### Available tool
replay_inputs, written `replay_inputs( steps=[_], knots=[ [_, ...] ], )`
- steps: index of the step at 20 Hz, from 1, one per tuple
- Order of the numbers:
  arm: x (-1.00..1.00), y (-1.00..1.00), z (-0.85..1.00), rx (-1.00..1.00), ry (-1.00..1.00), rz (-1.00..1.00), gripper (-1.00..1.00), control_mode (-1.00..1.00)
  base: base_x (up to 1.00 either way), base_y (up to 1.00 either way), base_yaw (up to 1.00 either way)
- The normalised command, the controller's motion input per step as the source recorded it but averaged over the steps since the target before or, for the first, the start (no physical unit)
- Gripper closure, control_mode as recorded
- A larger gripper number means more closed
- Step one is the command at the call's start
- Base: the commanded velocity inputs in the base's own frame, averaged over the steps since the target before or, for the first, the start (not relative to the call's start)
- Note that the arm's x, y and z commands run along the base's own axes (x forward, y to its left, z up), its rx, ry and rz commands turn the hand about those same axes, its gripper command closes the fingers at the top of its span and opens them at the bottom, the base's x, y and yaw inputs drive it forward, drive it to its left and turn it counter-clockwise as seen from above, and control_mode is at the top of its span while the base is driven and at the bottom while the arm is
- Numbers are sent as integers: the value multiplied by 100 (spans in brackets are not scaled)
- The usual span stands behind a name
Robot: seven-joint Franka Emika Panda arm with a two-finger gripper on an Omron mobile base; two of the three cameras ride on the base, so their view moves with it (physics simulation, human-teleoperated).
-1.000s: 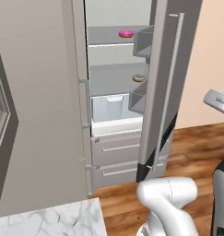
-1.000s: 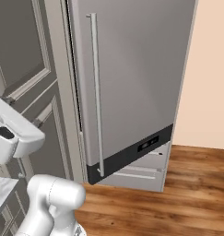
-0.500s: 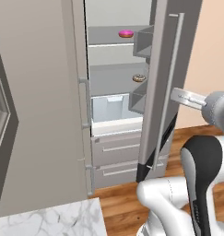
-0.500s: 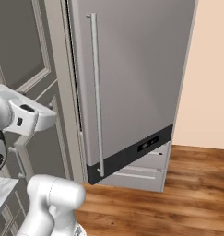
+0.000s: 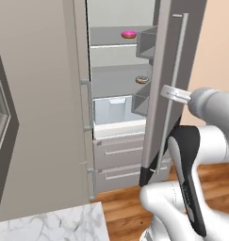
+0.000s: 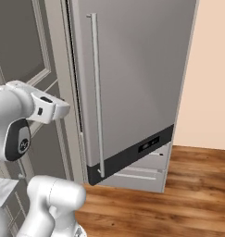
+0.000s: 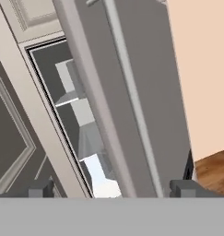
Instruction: Take the donuts from the fridge and place them on the empty tray on the dining counter.
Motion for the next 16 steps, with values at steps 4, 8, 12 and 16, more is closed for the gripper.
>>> replay_inputs(
  steps=[4,8,12,16],
  knots=[
    [52,0,-13,-6,0,2,-100,-100,0,0,0],
    [24,3,-21,-18,-16,-2,-100,-100,0,0,0],
    [41,4,-27,-13,-11,-6,-100,-100,0,0,0],
    [62,0,-29,-1,-1,0,-100,-100,0,0,0]
  ],
)
